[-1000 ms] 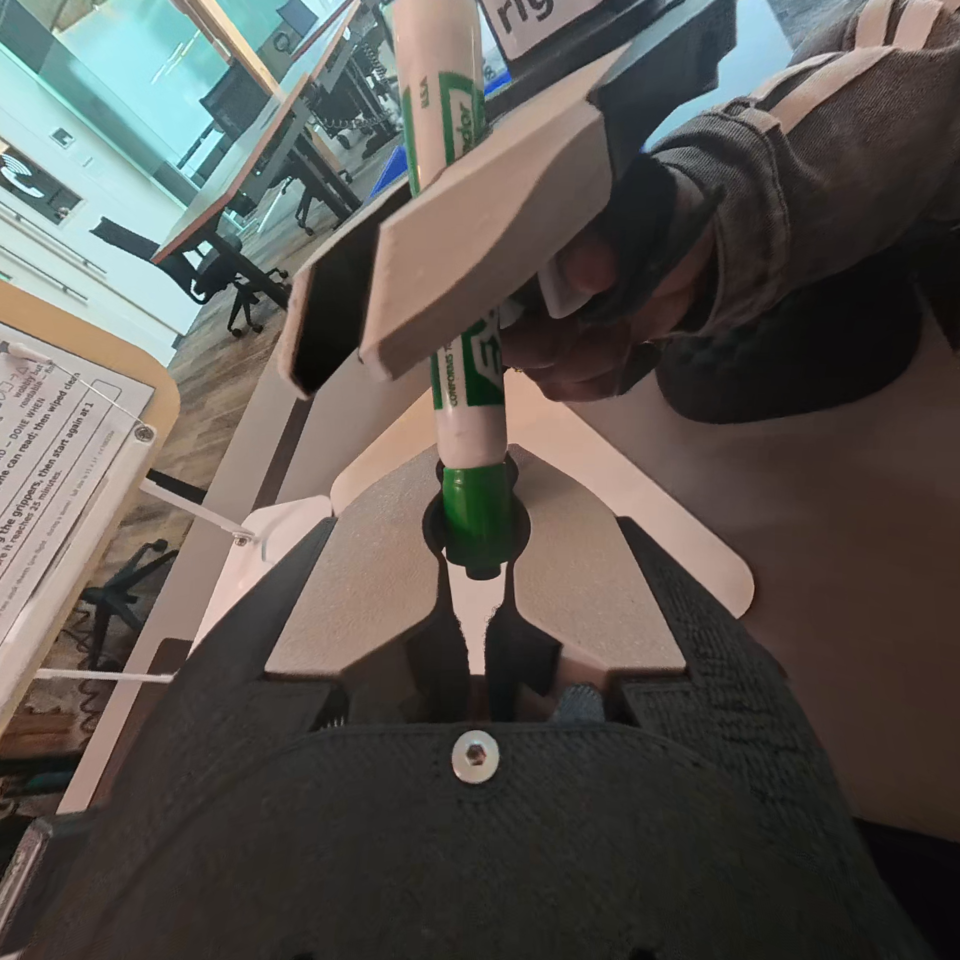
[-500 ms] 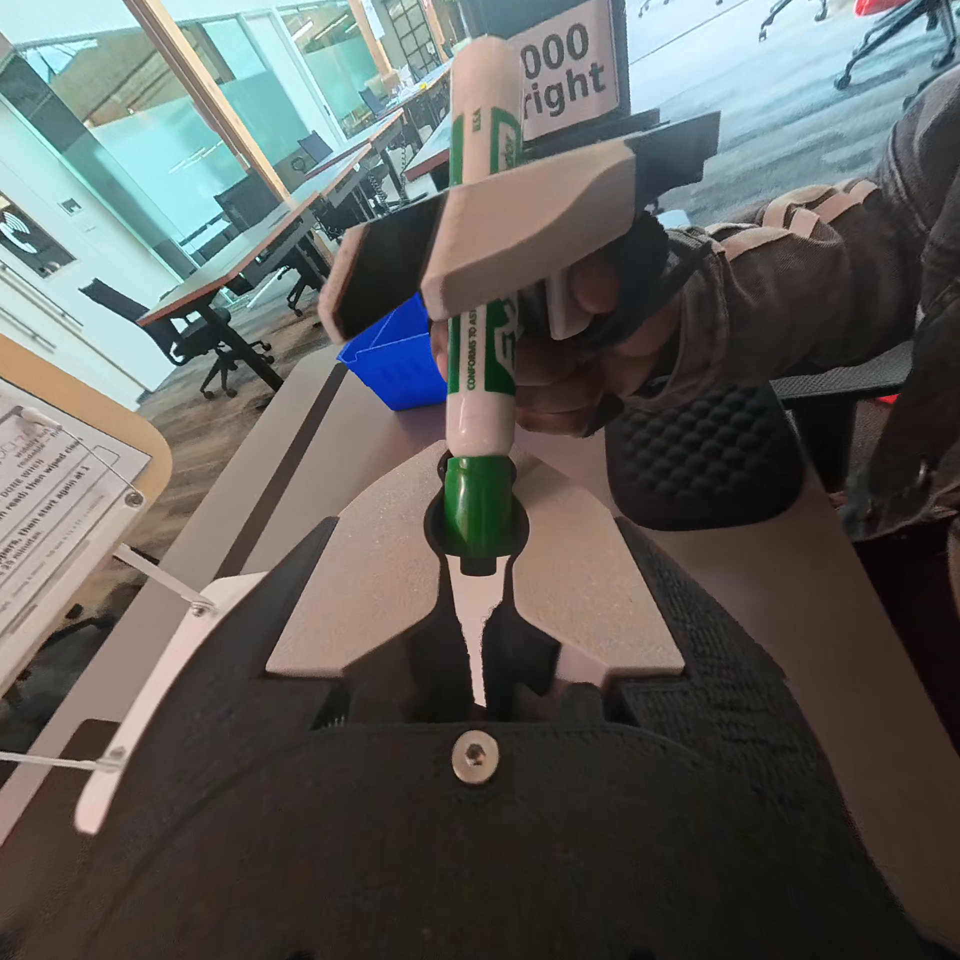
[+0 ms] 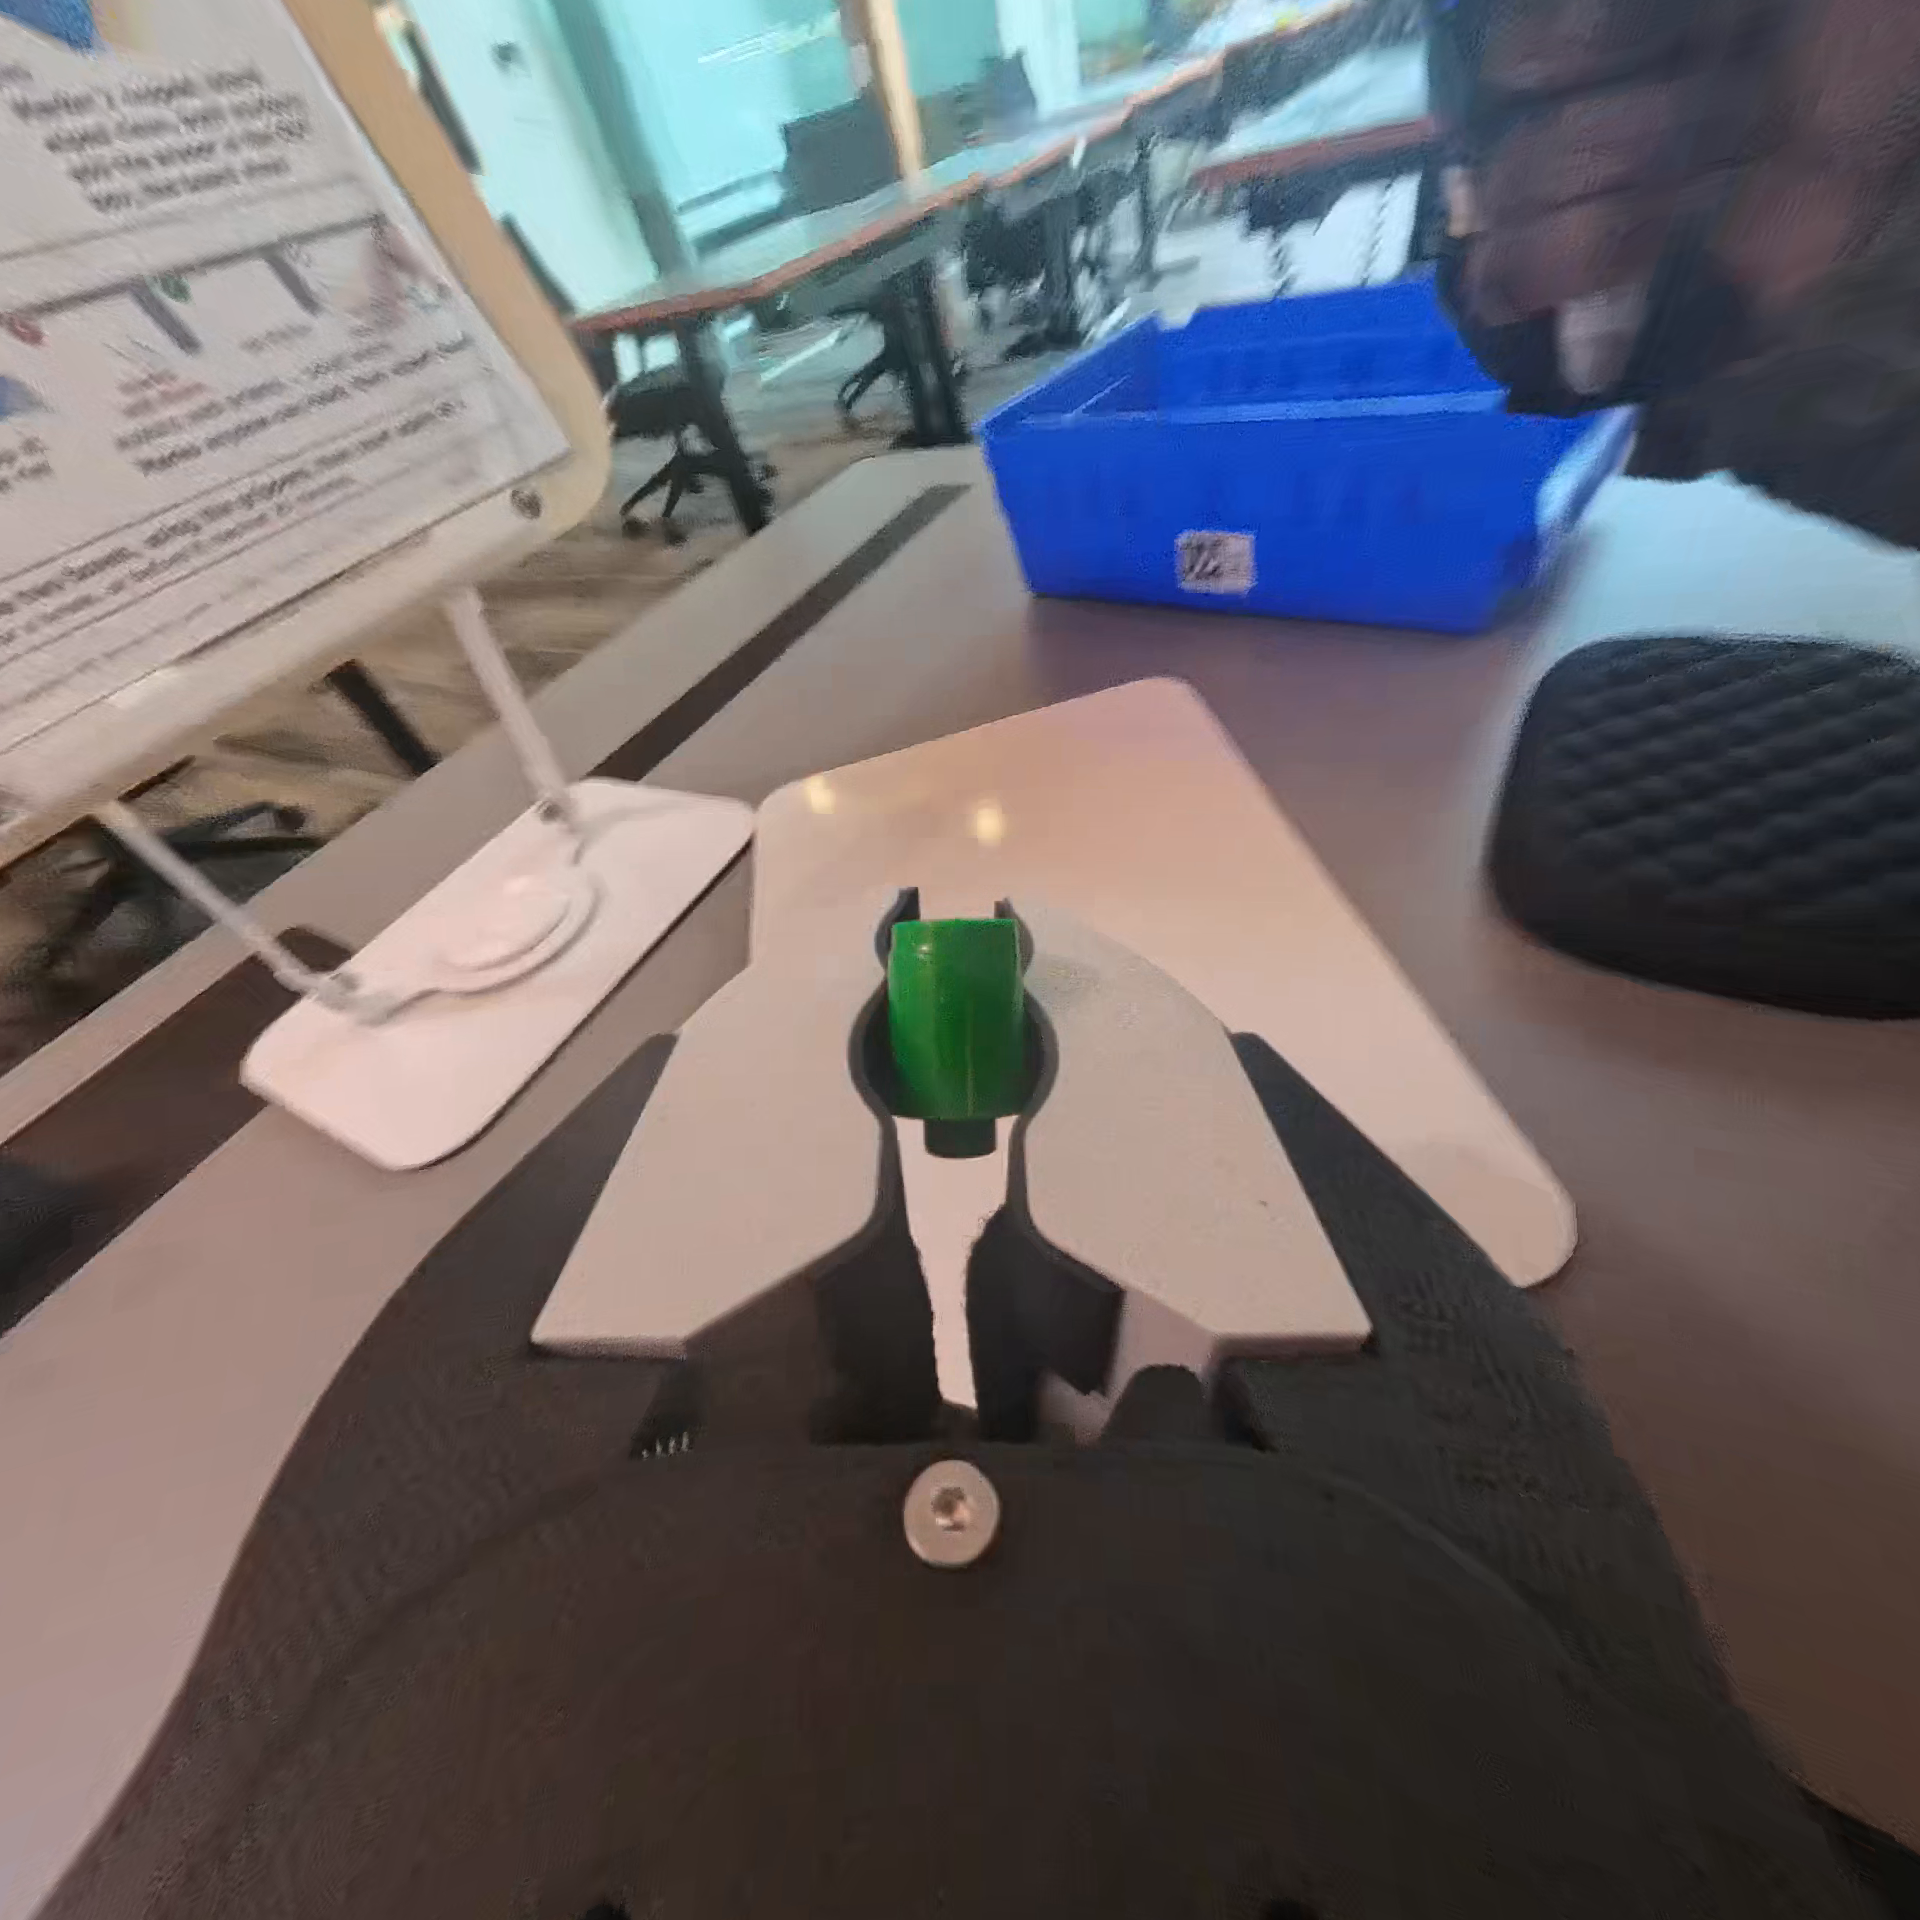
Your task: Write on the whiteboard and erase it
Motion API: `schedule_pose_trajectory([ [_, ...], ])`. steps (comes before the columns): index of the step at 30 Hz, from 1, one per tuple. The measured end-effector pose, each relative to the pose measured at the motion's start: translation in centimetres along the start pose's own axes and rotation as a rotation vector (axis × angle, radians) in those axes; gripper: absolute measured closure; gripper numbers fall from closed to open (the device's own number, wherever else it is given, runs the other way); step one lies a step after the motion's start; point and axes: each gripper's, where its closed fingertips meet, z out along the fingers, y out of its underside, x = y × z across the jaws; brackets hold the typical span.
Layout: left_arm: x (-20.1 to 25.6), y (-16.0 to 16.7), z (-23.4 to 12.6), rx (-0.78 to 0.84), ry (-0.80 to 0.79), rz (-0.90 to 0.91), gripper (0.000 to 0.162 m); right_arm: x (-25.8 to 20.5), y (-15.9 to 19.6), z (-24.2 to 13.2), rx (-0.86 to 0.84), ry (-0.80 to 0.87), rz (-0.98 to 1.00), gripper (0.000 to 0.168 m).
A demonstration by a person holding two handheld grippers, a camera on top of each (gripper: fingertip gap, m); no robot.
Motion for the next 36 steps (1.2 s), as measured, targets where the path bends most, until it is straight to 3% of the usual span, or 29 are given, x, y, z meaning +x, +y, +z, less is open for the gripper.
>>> schedule_pose_trajectory([
  [5, -3.0, 6.7, -0.7, -0.325, -0.065, -0.051, 0.147, 2.3, 7.2, 2.0, -0.207, 0.093, -0.029, 0.152],
  [10, -4.0, 11.0, -1.3, -0.427, -0.070, -0.175, 0.147, 3.5, 15.4, 4.6, -0.468, 0.102, -0.054, 0.153],
  [16, -3.6, 13.3, -1.0, -0.508, -0.045, -0.132, 0.147, 5.1, 22.0, 6.5, -0.682, 0.176, -0.166, 0.153],
  [27, -3.2, 14.0, -1.7, -0.545, -0.008, -0.212, 0.147, 6.1, 26.0, 9.2, -0.770, 0.206, -0.206, 0.153],
  [36, -2.8, 14.0, -1.7, -0.543, 0.019, -0.235, 0.146, 6.3, 26.7, 8.4, -0.800, 0.226, -0.211, 0.153],
])
